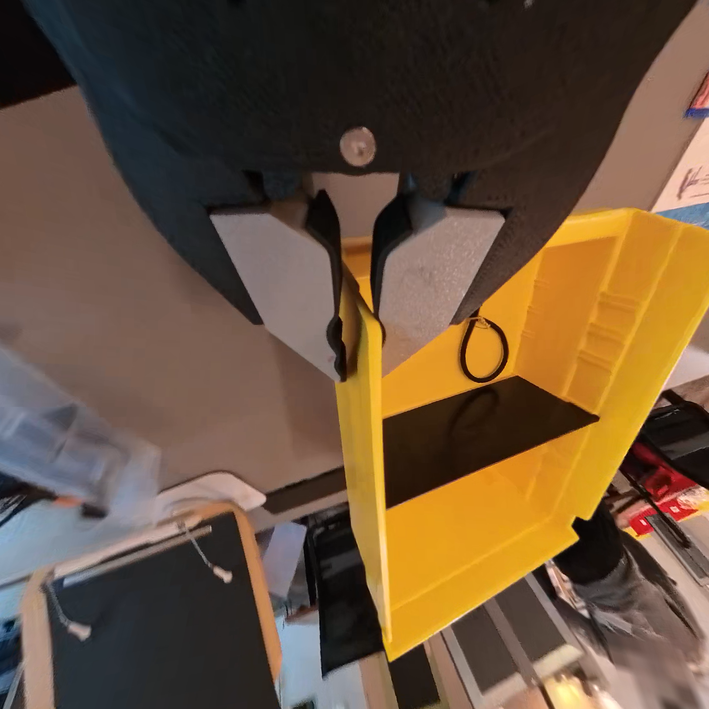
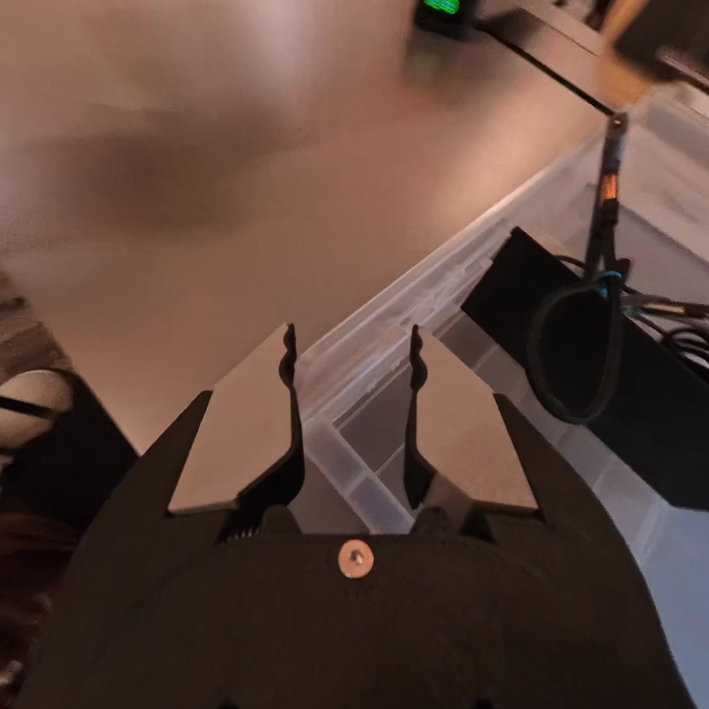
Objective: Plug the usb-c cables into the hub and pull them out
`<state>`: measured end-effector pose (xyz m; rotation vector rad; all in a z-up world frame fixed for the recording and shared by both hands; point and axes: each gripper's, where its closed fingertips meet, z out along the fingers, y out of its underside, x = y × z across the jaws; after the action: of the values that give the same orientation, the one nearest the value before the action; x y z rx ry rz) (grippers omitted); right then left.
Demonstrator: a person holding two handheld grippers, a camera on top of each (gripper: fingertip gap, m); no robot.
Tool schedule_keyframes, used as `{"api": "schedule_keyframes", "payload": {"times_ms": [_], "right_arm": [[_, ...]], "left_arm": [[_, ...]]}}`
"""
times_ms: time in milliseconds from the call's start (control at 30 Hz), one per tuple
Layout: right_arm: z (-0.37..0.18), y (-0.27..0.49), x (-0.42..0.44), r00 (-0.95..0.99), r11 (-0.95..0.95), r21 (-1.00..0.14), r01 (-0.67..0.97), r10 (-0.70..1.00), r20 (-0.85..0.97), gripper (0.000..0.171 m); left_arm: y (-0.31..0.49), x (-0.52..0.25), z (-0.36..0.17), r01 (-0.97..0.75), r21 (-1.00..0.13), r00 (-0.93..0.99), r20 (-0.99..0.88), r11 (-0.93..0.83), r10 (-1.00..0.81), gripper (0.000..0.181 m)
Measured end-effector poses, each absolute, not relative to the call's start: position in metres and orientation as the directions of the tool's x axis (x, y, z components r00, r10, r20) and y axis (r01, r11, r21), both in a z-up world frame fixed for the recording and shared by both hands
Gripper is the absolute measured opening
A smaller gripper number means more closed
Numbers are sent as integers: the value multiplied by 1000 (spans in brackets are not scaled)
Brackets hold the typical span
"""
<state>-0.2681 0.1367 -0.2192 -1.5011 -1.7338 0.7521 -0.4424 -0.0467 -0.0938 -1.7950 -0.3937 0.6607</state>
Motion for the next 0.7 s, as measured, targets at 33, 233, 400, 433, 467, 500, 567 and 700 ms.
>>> {"api": "schedule_keyframes", "payload": {"times_ms": [33, 233, 400, 433, 467, 500, 567, 700], "right_arm": [[-219, 112, -283, -114, 175, -809, 562, 984, 133, 61], [-218, -27, -385, -294, 234, -828, 510, 952, 88, 80], [-184, -80, -444, -187, 166, -924, 345, 977, 106, 70], [-179, -87, -440, -193, 182, -926, 332, 974, 122, 71], [-175, -94, -432, -230, 207, -926, 316, 964, 137, 73], [-171, -98, -421, -277, 227, -926, 301, 950, 143, 80], [-161, -89, -393, -346, 238, -931, 275, 929, 135, 85], [-132, -14, -336, -330, 241, -939, 245, 931, 153, 88]], "left_arm": [[-52, -441, -88, -69, -951, 782, -238, -300, 576, 5], [-73, -444, -73, -125, -944, 743, -293, -305, 602, 5], [-91, -454, -66, -112, -959, 729, -258, -261, 634, 5], [-94, -455, -66, -114, -957, 720, -265, -268, 642, 5], [-96, -456, -67, -117, -954, 710, -274, -276, 648, 5], [-96, -456, -67, -122, -951, 704, -285, -284, 651, 5], [-94, -452, -67, -139, -942, 696, -312, -305, 647, 4], [-74, -421, -54, -204, -934, 731, -345, -293, 589, 4]]}}
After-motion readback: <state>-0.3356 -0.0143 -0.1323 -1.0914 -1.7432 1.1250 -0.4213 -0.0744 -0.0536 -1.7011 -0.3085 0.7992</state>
